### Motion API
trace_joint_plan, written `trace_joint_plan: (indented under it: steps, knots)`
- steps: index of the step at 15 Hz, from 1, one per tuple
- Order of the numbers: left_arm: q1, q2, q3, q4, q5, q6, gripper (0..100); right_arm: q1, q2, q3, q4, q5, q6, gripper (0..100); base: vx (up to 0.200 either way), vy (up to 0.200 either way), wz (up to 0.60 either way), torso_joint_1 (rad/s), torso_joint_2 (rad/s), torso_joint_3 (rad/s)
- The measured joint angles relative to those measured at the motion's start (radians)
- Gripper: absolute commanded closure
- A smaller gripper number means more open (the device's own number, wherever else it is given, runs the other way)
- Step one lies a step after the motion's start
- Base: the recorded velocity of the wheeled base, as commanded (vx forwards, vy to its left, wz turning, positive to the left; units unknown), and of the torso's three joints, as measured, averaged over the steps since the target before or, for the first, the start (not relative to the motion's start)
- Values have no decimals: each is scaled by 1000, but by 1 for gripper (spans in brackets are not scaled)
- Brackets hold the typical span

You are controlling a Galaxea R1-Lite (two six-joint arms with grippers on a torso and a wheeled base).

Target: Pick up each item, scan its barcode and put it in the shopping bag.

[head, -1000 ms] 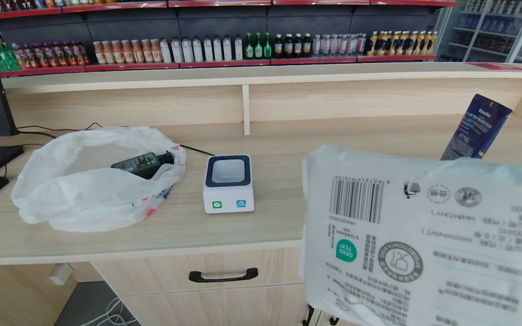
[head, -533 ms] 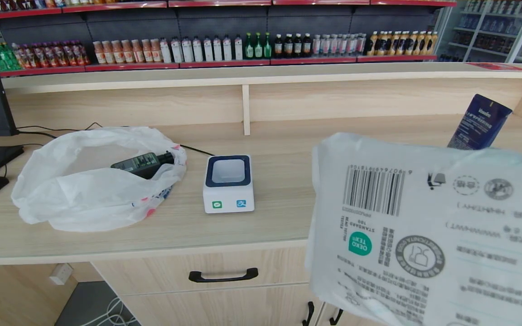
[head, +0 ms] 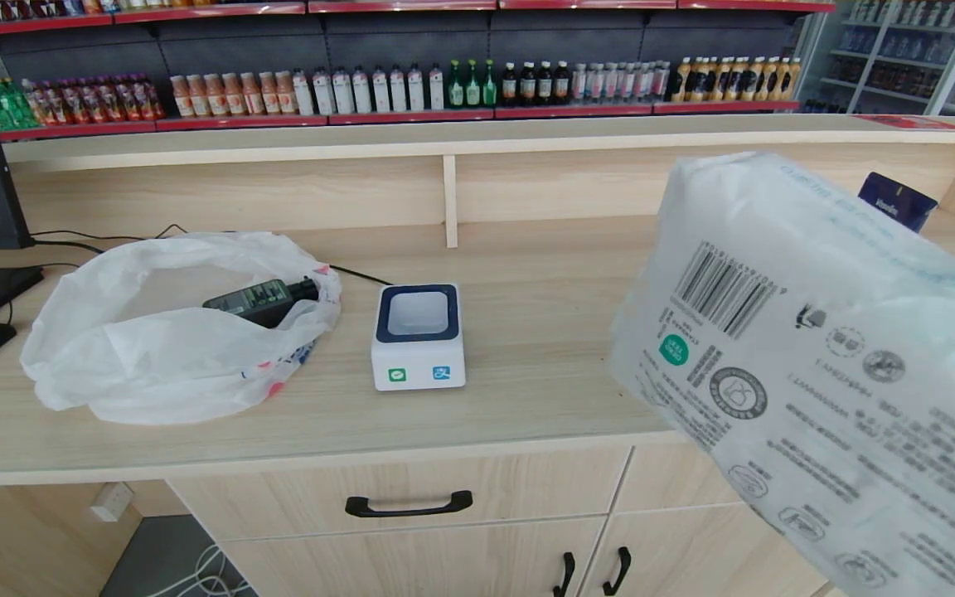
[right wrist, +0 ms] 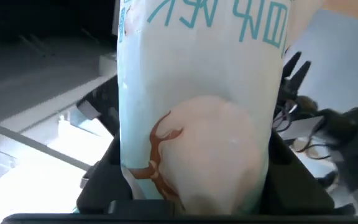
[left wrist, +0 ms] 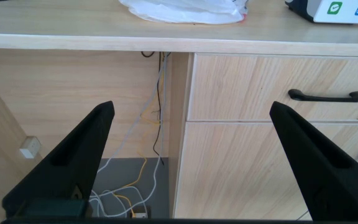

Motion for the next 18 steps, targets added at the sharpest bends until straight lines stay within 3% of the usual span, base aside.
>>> trace_joint_plan:
  steps: [5,7,12,17,18]
  knots:
    - [0,0,0,0,0,0,0,-18,100,128,0,-29,-964,100,0,0,0,0,0,0]
    - [0,0,0,0,0,0,0,-41,209,132,2,-186,-1264,100,0,0,0,0,0,0]
    - [0,0,0,0,0,0,0,-40,324,36,1,-770,-1493,100,0,0,0,0,0,0]
    - [0,0,0,2,0,1,0,-46,323,-177,-1,-1021,-1650,100,0,0,0,0,0,0]
    - [0,0,0,2,0,1,0,-48,322,-184,-1,-1030,-1651,100,0,0,0,0,0,0]
